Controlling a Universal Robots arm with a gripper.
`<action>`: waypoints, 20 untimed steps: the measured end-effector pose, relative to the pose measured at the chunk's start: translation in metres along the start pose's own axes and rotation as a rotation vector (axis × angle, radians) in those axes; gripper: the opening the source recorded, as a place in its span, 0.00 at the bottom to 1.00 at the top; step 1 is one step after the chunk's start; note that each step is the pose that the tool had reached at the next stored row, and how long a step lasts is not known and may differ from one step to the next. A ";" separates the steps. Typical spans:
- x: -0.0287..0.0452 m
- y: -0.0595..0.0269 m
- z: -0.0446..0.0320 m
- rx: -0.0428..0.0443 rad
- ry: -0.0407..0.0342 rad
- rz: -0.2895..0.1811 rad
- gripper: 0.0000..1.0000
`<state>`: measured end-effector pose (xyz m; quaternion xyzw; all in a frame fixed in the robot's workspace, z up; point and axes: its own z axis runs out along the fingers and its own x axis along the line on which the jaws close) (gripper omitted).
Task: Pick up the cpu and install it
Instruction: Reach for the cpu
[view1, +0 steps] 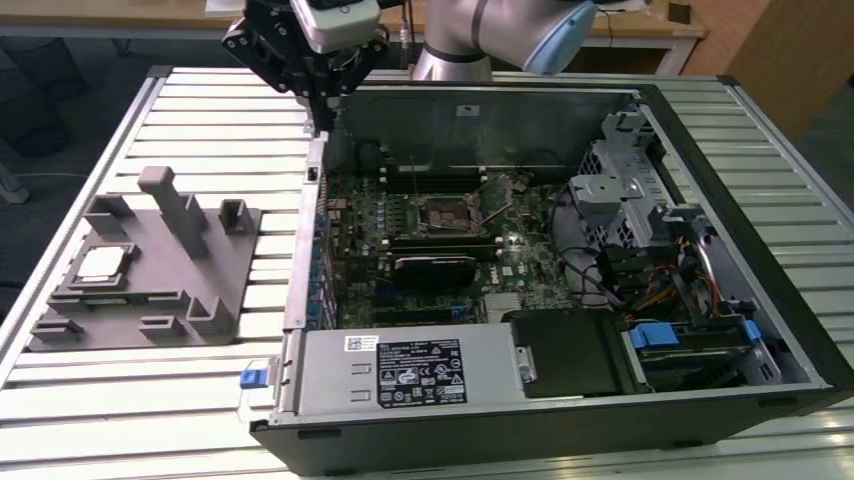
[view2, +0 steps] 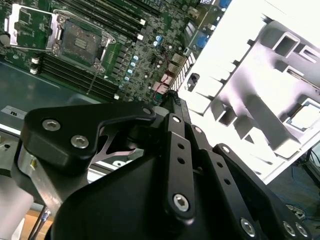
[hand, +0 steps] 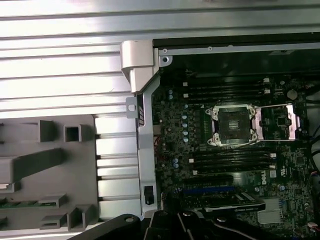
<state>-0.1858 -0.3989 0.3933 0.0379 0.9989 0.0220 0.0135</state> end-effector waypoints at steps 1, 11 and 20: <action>0.0013 -0.0001 0.0000 -0.0001 -0.0001 0.000 0.11; 0.0154 -0.0012 -0.0004 -0.0002 -0.0007 0.000 0.11; 0.0286 -0.0022 -0.0008 -0.0001 -0.0013 0.000 0.11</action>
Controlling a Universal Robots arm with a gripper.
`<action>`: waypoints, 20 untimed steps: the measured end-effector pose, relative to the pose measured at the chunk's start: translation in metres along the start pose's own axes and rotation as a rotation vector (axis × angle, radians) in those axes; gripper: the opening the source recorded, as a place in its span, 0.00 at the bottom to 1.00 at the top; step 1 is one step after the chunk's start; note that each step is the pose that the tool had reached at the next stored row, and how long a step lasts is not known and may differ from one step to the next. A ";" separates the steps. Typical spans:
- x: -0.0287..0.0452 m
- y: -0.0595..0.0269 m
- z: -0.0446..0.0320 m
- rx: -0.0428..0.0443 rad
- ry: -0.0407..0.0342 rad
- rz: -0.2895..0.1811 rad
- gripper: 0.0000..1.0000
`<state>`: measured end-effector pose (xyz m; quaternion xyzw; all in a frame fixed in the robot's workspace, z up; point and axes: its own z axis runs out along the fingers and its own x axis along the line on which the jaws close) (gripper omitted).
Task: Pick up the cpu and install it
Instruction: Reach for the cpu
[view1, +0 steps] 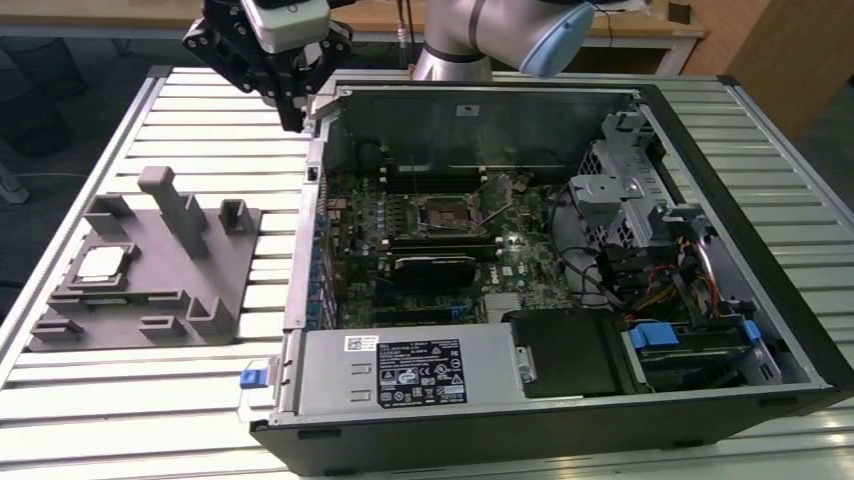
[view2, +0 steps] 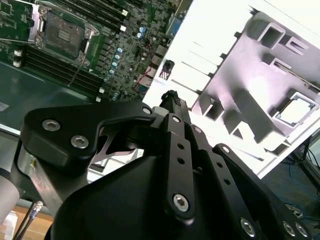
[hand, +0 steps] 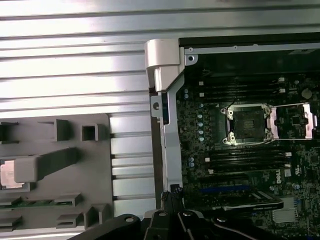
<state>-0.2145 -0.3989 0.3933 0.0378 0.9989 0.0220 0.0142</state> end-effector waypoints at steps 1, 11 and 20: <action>0.0016 -0.0001 0.0000 0.0000 -0.0001 0.000 0.11; 0.0176 -0.0013 -0.0005 -0.0001 -0.0006 0.000 0.11; 0.0245 -0.0018 -0.0007 -0.0001 -0.0007 0.000 0.11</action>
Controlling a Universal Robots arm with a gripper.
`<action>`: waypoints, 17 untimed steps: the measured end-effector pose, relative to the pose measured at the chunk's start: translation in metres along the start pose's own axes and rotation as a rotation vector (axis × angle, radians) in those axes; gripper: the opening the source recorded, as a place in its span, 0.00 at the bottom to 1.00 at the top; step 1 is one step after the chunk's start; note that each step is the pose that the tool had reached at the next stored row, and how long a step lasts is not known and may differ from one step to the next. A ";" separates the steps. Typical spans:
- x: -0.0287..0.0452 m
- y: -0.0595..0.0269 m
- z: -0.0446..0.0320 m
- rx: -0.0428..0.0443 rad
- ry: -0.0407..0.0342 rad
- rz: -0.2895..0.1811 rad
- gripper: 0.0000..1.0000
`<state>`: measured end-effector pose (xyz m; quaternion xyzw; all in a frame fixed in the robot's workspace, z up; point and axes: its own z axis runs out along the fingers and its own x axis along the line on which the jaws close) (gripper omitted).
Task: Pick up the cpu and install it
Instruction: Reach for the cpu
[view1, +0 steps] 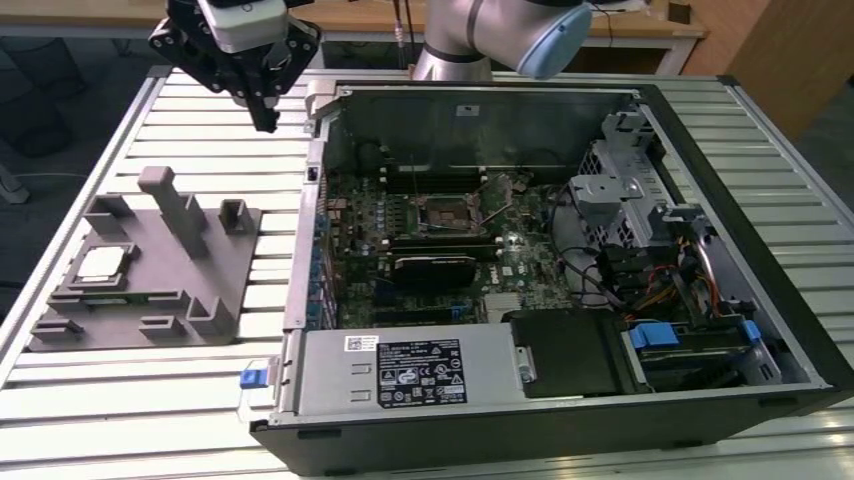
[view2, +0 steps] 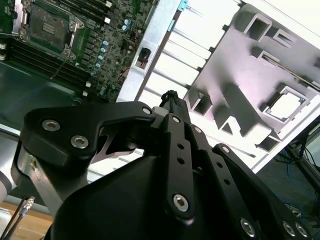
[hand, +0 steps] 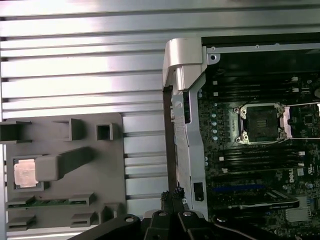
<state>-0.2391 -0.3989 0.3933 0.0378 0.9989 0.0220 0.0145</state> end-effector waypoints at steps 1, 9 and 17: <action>0.0007 0.0000 0.0000 0.0000 0.0000 0.000 0.11; 0.0085 -0.0006 -0.0003 0.0000 0.0000 0.000 0.11; 0.0174 -0.0013 -0.0005 0.0000 -0.0001 0.000 0.11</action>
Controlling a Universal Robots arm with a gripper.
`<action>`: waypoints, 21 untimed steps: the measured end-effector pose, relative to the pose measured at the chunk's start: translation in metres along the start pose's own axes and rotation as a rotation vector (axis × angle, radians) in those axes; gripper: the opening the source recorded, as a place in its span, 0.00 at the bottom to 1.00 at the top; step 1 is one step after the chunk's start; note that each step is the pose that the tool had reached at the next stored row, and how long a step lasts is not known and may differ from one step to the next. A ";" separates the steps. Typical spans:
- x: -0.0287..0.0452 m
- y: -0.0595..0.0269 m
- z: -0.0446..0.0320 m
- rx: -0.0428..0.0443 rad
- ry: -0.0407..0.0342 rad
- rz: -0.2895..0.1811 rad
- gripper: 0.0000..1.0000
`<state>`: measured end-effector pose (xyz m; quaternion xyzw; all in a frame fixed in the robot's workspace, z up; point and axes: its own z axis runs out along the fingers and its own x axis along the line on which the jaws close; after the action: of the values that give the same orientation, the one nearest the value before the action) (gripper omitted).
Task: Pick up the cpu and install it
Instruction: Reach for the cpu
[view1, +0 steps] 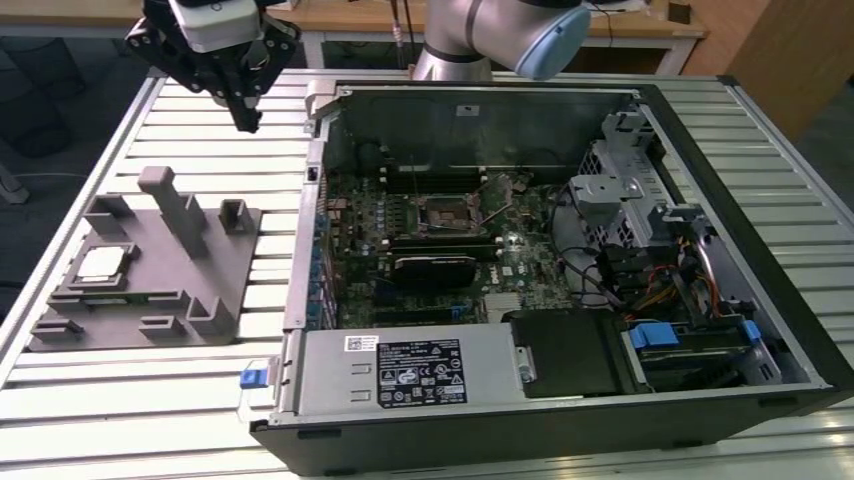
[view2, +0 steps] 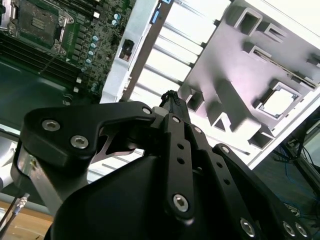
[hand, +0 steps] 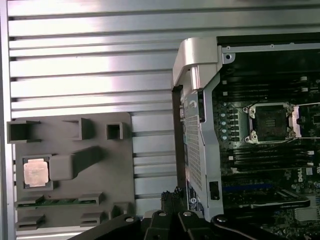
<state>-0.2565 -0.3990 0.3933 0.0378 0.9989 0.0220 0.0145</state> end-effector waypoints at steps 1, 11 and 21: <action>0.0012 -0.0001 0.0000 0.0000 0.0000 0.000 0.11; 0.0141 -0.0010 -0.0004 -0.0001 -0.0003 0.000 0.11; 0.0257 -0.0019 -0.0008 0.0000 -0.0004 0.000 0.11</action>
<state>-0.2823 -0.3990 0.3933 0.0378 0.9989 0.0220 0.0147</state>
